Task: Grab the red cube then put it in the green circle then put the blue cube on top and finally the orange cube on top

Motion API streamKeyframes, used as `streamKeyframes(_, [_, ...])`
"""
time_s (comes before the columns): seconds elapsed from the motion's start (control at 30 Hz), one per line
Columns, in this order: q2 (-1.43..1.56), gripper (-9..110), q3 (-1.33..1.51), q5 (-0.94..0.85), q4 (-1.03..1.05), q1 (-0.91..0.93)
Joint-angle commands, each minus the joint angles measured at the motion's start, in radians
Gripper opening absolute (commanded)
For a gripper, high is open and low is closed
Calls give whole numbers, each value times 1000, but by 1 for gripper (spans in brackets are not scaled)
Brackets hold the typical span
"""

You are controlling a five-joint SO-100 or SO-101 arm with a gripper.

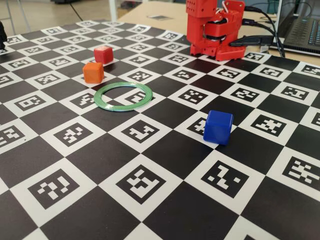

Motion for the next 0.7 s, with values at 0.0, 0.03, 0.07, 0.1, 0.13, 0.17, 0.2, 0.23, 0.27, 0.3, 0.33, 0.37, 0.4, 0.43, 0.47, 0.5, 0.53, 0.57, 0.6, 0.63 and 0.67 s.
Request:
streamKeyframes(0.0, [17, 43, -66, -14, 20, 51])
streamKeyframes(0.03, [11, 43, -64, -17, 14, 63])
streamKeyframes(0.07, [6, 44, -60, -21, 9, 72])
streamKeyframes(0.1, [2, 44, -57, -21, 5, 78])
streamKeyframes(0.13, [-5, 45, -51, -14, -2, 84])
streamKeyframes(0.17, [-11, 45, -46, -8, -6, 87])
streamKeyframes(0.2, [-17, 45, -35, -9, -9, 89])
streamKeyframes(0.23, [-18, 45, -20, -11, -15, 89])
streamKeyframes(0.27, [-18, 45, -2, -14, -25, 89])
streamKeyframes(0.3, [-18, 45, 17, -18, -37, 89])
streamKeyframes(0.33, [-18, 45, 34, -23, -49, 89])
streamKeyframes(0.37, [-17, 45, 51, -34, -63, 89])
streamKeyframes(0.4, [-14, 45, 66, -43, -81, 89])
streamKeyframes(0.43, [-14, 45, 77, -51, -94, 89])
streamKeyframes(0.47, [-18, 46, 87, -60, -104, 91])
streamKeyframes(0.5, [-20, 46, 101, -75, -115, 92])
streamKeyframes(0.53, [-21, 46, 118, -89, -126, 92])
streamKeyframes(0.57, [-20, 47, 140, -97, -144, 94])
streamKeyframes(0.6, [-18, 47, 160, -97, -166, 95])
streamKeyframes(0.63, [-17, 47, 176, -101, -186, 97])
streamKeyframes(0.67, [-20, 47, 193, -106, -202, 100])
